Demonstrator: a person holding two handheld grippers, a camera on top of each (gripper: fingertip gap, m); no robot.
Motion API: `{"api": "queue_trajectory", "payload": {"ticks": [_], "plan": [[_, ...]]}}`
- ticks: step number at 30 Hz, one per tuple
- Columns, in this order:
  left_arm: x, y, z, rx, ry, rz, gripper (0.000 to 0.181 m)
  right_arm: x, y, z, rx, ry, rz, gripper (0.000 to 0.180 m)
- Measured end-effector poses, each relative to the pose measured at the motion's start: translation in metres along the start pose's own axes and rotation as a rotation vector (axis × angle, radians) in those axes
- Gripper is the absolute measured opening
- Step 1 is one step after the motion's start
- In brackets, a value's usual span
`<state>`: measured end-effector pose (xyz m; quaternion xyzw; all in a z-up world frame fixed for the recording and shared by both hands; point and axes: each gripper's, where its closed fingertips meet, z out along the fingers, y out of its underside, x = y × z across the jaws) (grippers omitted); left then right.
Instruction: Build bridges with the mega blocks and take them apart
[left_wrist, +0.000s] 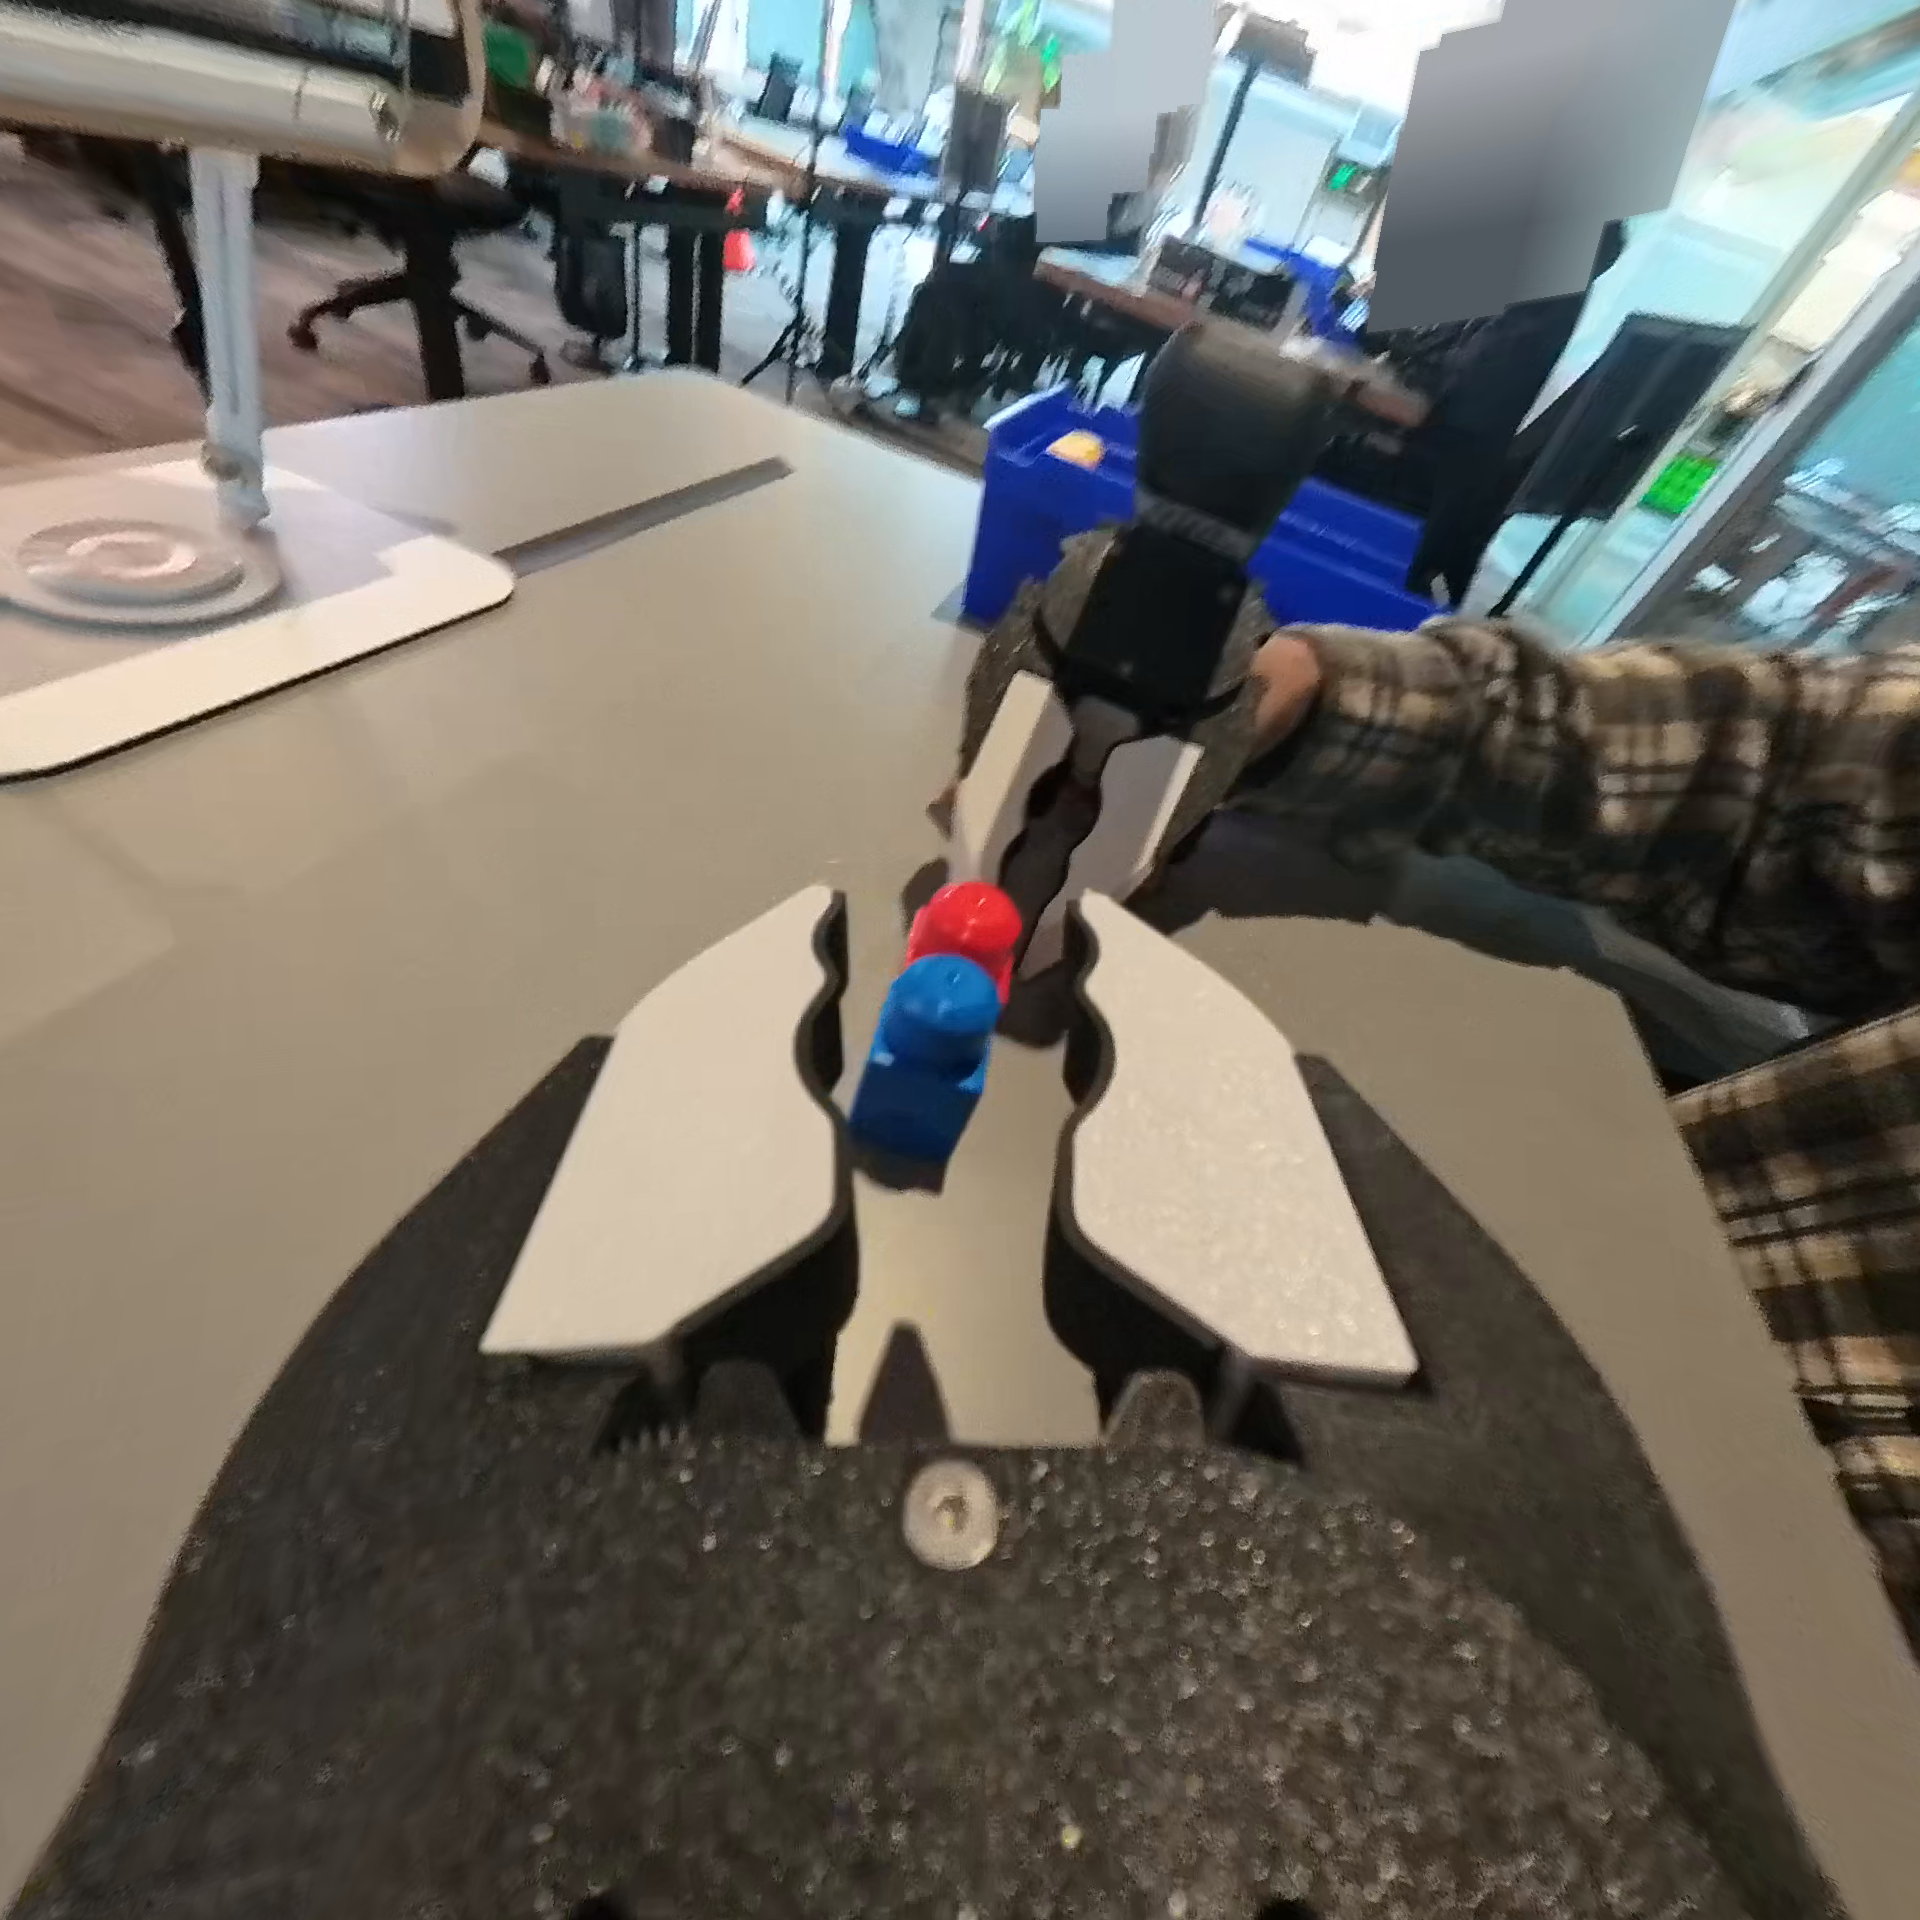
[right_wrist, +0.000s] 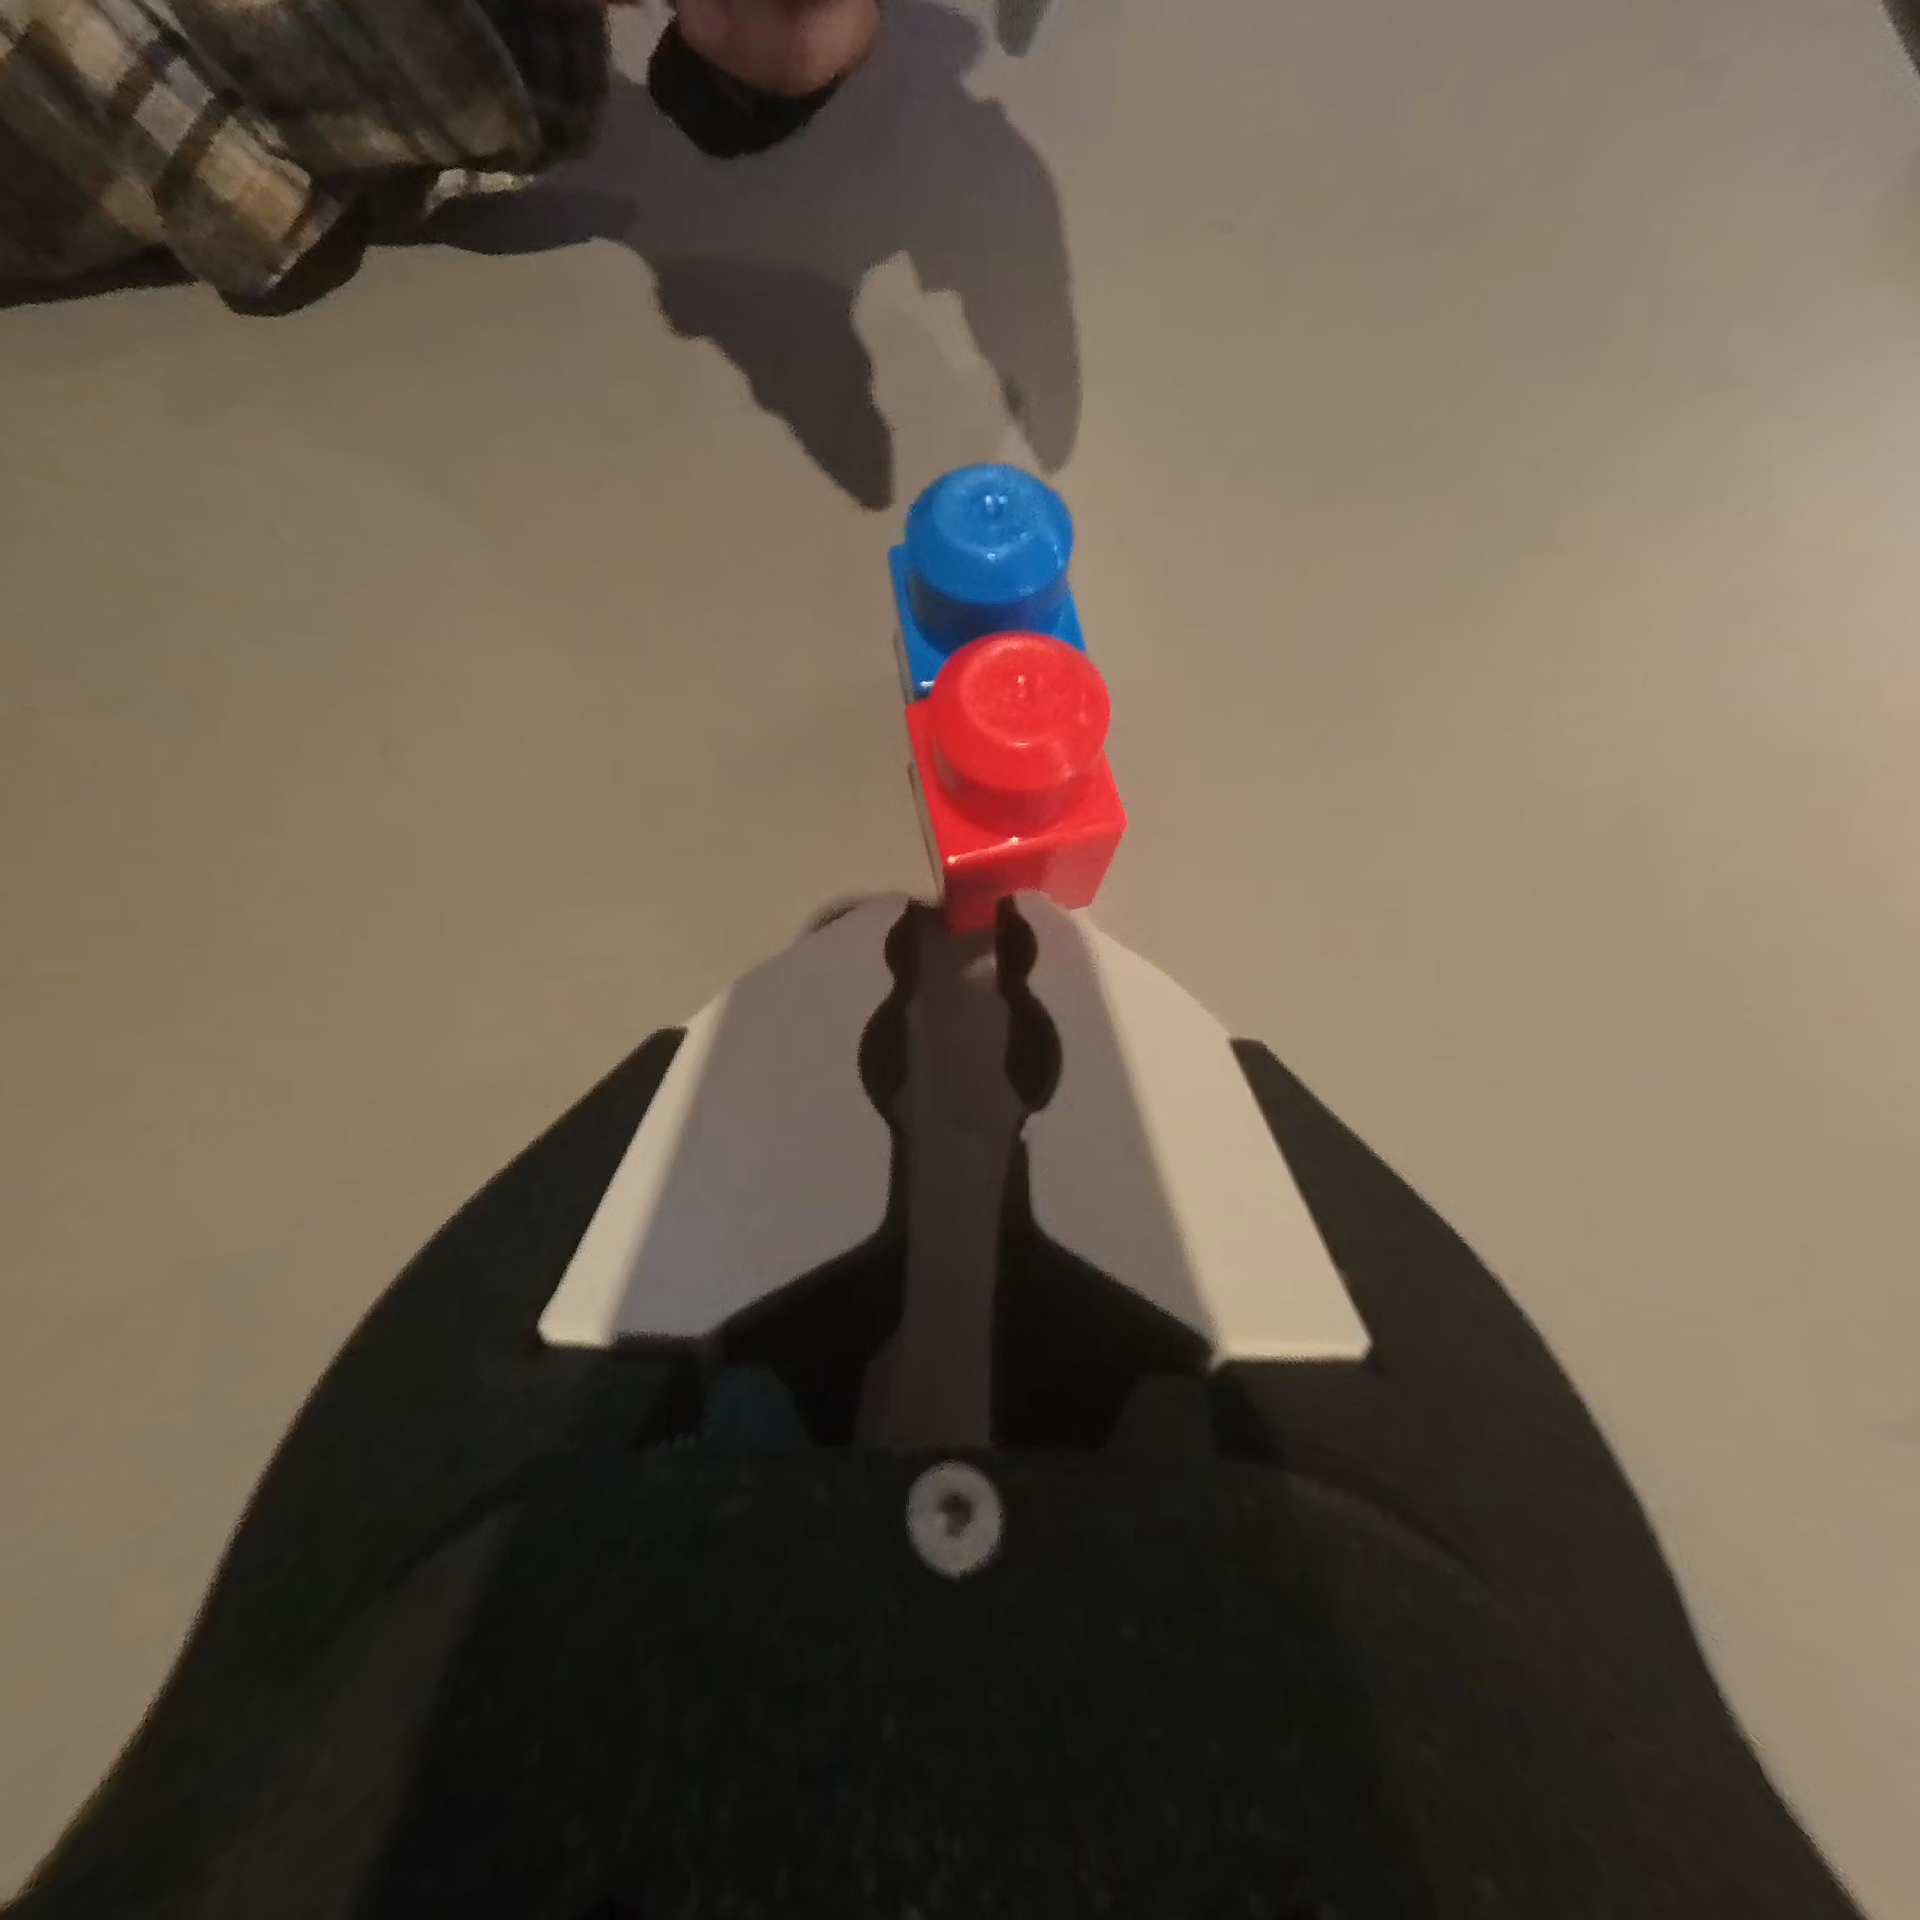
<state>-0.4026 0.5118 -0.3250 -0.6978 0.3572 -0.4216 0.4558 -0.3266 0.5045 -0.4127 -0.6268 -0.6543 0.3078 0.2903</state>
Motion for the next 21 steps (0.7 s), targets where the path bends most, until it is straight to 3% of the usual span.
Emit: {"api": "queue_trajectory", "payload": {"ticks": [4,9,21], "plan": [[-0.021,0.032,-0.002,-0.192,-0.097,-0.013,0.033,-0.003,-0.002,0.002,-0.001,-0.013,-0.005,0.011],[-0.026,0.068,0.005,-0.377,-0.097,-0.046,0.028,-0.004,-0.003,0.002,0.005,-0.016,-0.009,0.009],[-0.020,0.073,0.019,-0.391,-0.053,-0.034,0.026,-0.004,-0.005,0.004,0.011,-0.015,-0.010,0.007]]}}
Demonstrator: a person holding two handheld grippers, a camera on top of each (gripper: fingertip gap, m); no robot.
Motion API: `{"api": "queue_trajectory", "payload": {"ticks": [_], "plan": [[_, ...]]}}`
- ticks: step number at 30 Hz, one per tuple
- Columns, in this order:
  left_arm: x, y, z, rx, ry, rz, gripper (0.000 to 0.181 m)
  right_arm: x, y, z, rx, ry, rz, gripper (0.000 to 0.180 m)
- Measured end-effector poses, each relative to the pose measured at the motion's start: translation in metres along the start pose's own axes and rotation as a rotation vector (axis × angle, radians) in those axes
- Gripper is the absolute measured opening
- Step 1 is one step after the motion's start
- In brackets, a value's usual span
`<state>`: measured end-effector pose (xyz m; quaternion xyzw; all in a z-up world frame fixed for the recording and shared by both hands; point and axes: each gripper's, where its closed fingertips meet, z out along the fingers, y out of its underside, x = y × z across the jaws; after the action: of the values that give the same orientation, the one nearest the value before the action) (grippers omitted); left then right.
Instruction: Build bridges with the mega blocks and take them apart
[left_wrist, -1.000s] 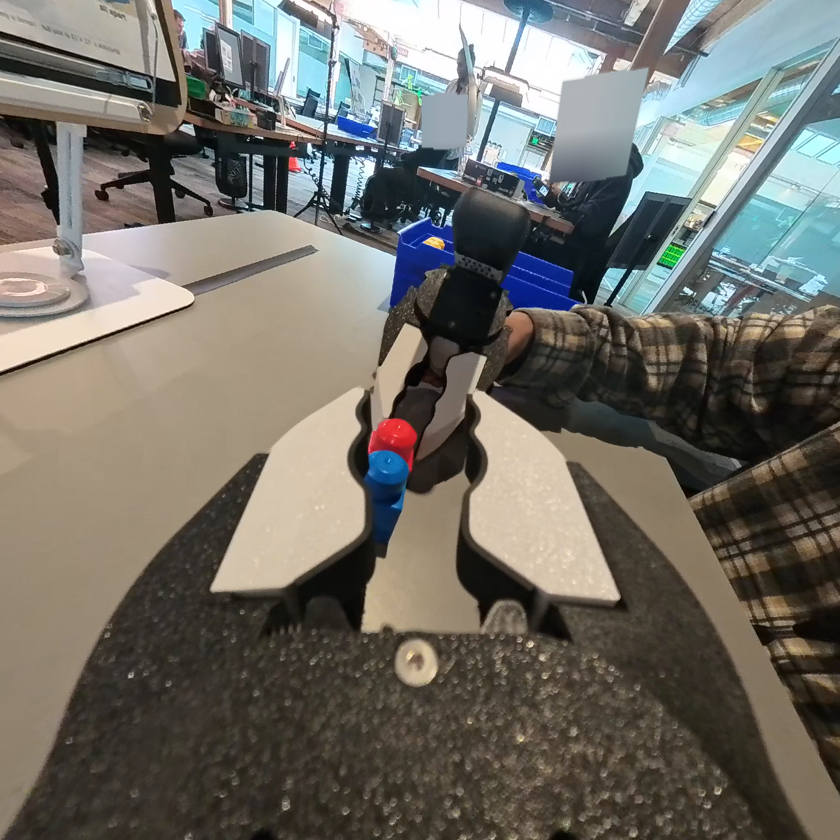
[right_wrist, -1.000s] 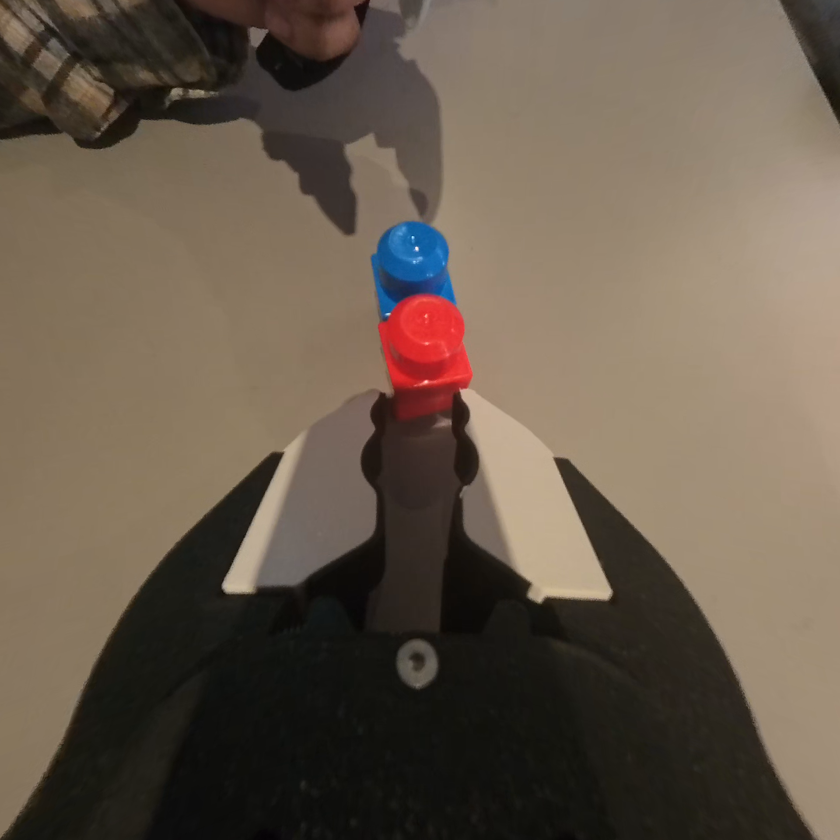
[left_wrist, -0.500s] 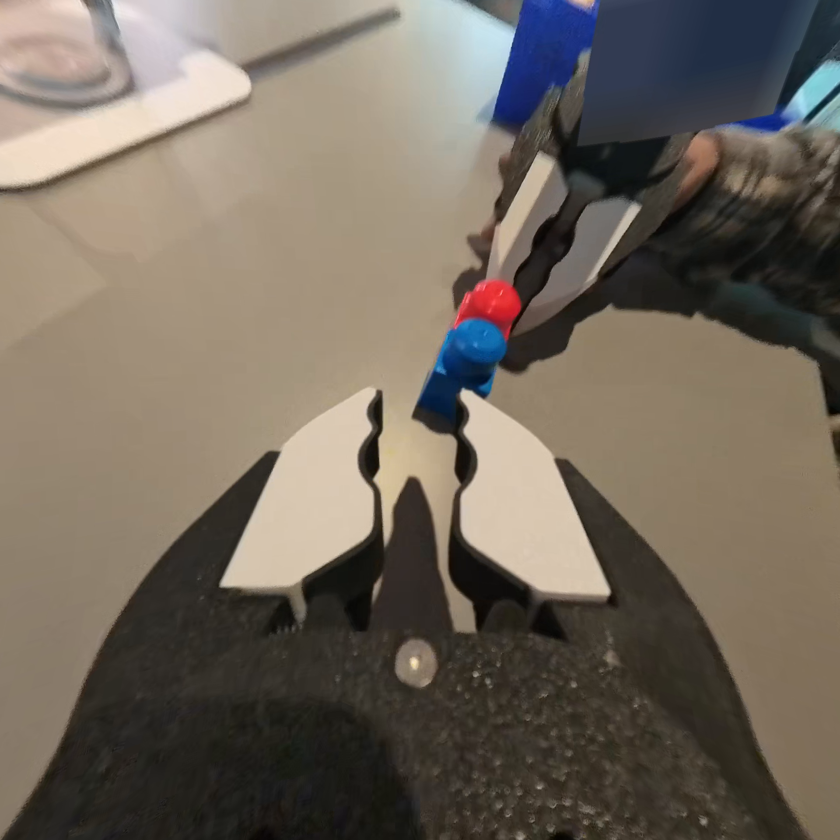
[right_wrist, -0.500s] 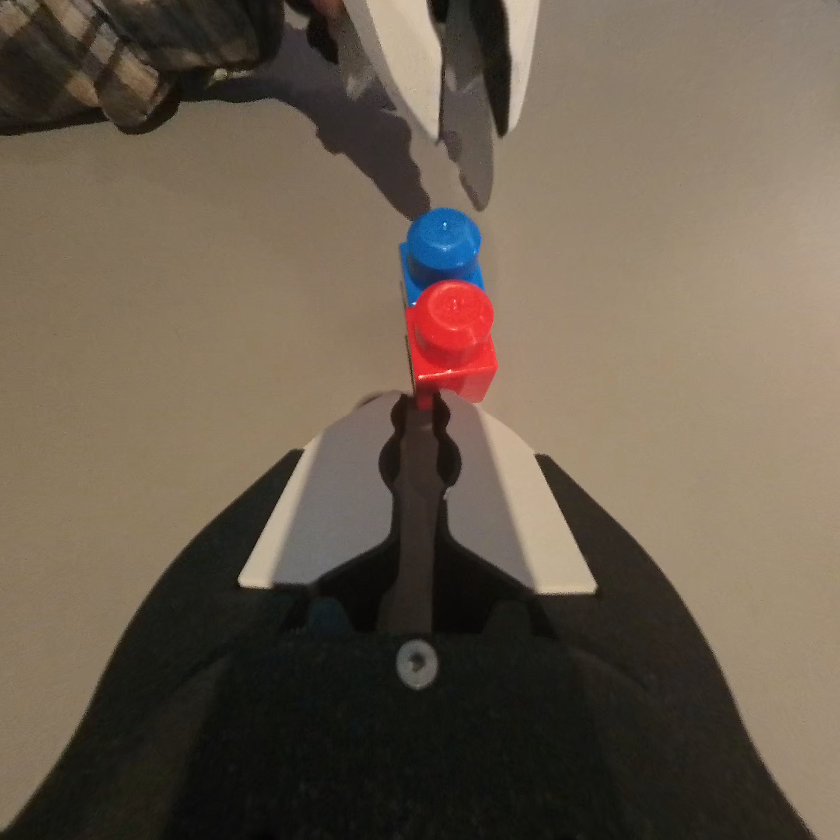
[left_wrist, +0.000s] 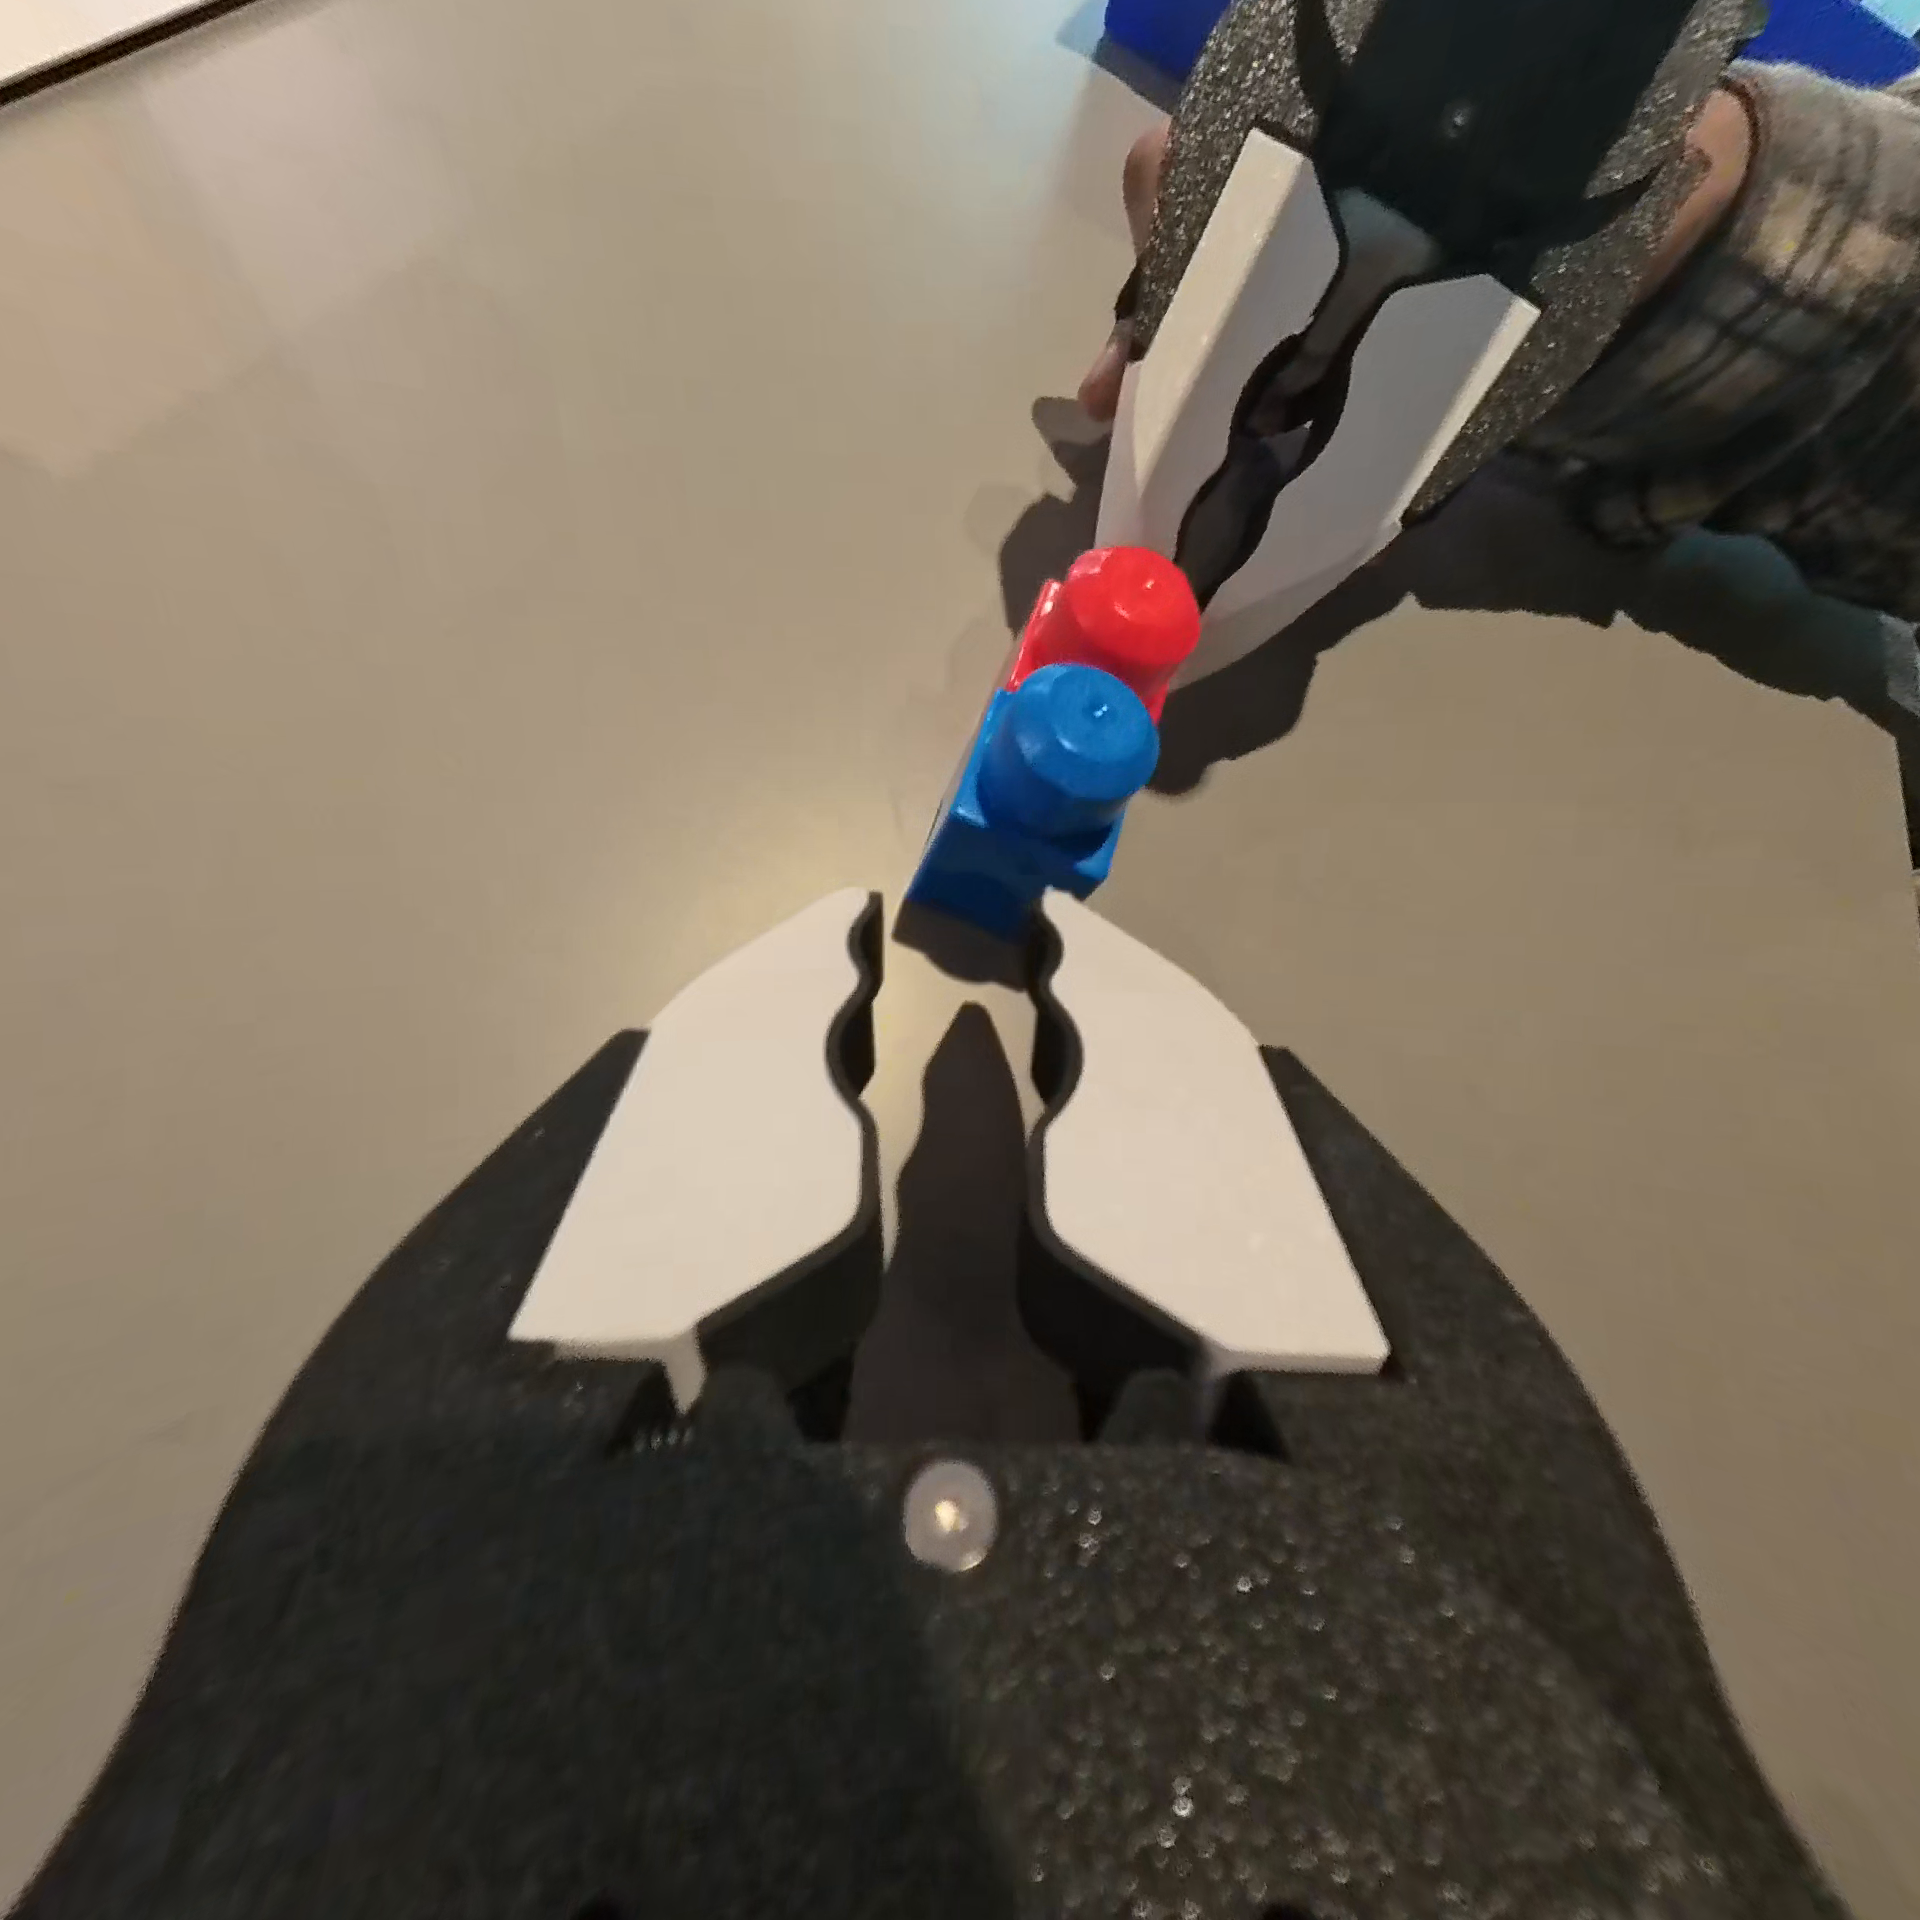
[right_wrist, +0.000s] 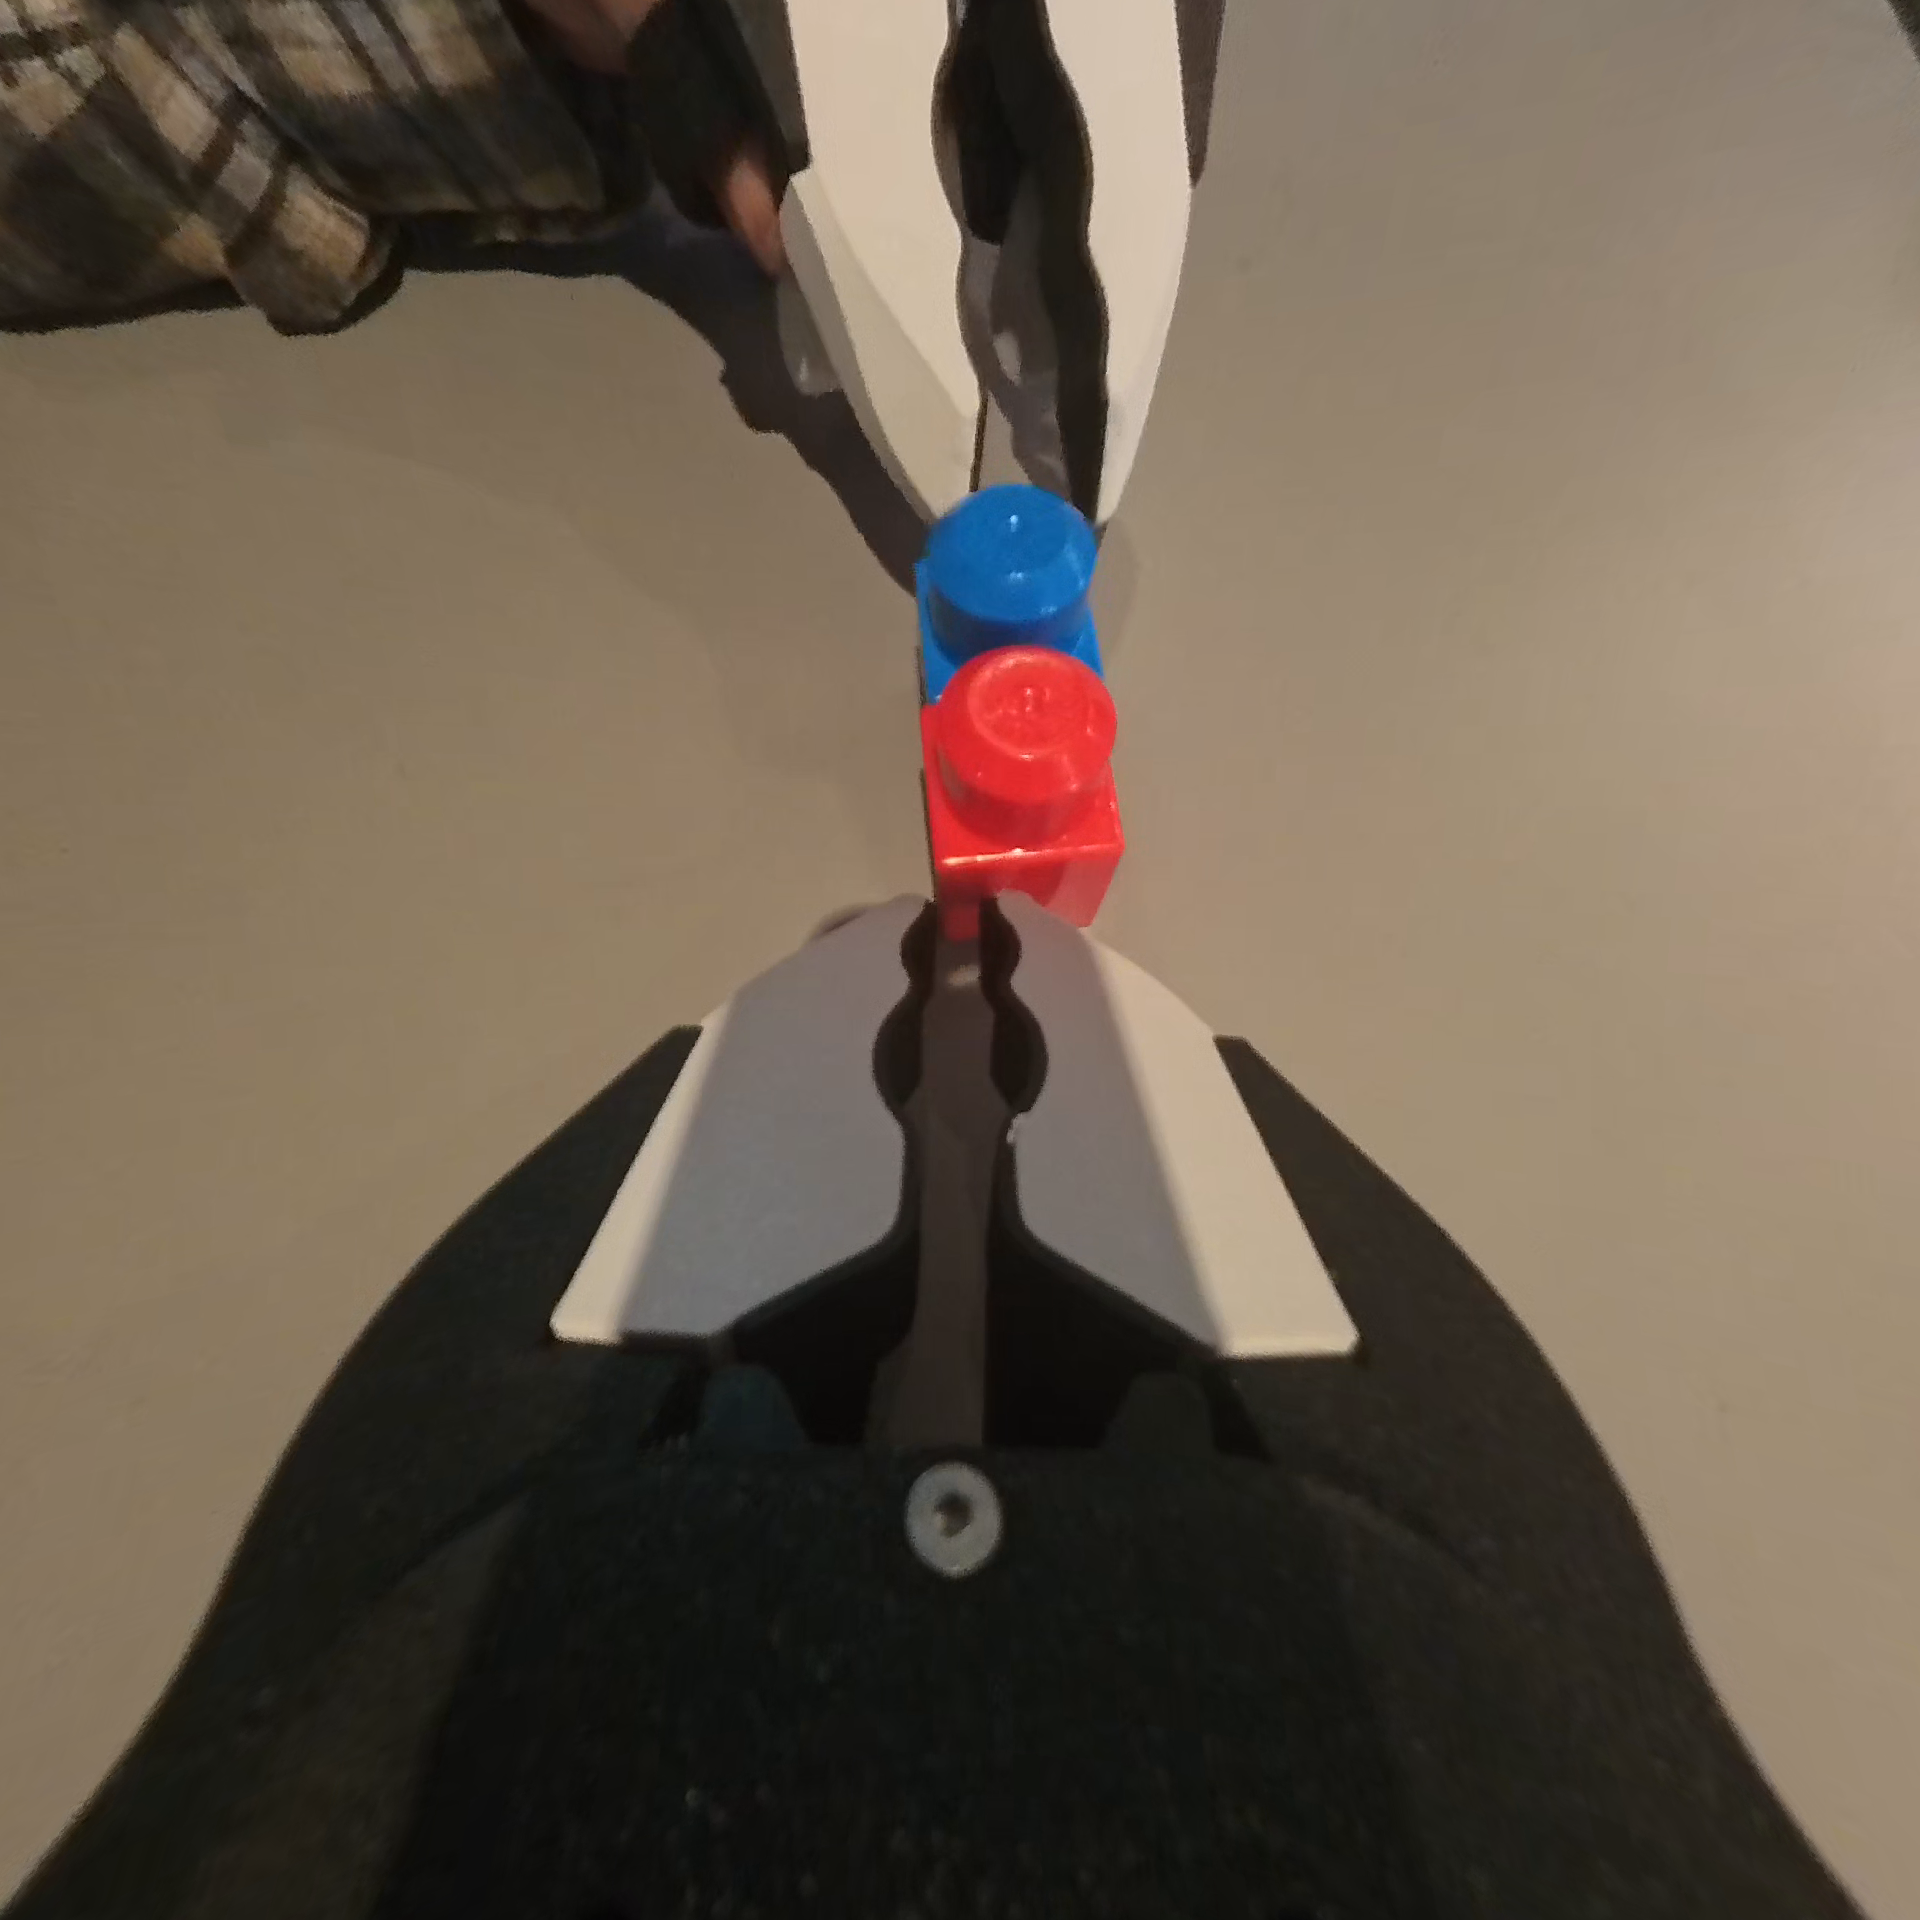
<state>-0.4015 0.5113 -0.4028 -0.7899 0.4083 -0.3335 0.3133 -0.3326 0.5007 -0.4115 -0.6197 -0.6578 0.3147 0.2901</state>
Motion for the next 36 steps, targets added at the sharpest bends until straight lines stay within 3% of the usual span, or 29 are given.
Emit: {"api": "queue_trajectory", "payload": {"ticks": [8,13,17,22,25,30,33,36], "plan": [[0.003,0.003,0.002,-0.030,0.014,0.008,0.026,0.000,-0.001,0.001,-0.009,0.006,0.006,0.008],[-0.002,-0.010,-0.023,0.066,-0.016,-0.013,0.028,0.001,-0.004,-0.018,0.034,0.053,0.011,0.012],[0.005,-0.039,-0.072,0.247,-0.085,-0.009,0.036,-0.004,-0.010,-0.047,0.145,0.126,0.026,0.015],[0.028,-0.053,-0.177,0.409,-0.236,0.004,0.042,-0.014,-0.015,-0.074,0.299,0.231,0.026,0.025],[0.021,-0.024,-0.256,0.357,-0.444,-0.034,0.046,-0.022,-0.019,-0.081,0.363,0.246,0.024,0.031],[-0.004,0.081,-0.382,0.109,-0.774,-0.264,0.049,-0.037,-0.026,-0.080,0.407,0.190,0.017,0.035],[-0.004,0.130,-0.423,0.059,-0.860,-0.388,0.049,-0.044,-0.027,-0.074,0.388,0.160,-0.004,0.035],[-0.013,0.150,-0.438,0.058,-0.905,-0.440,0.049,-0.050,-0.025,-0.068,0.368,0.127,-0.012,0.035]]}}
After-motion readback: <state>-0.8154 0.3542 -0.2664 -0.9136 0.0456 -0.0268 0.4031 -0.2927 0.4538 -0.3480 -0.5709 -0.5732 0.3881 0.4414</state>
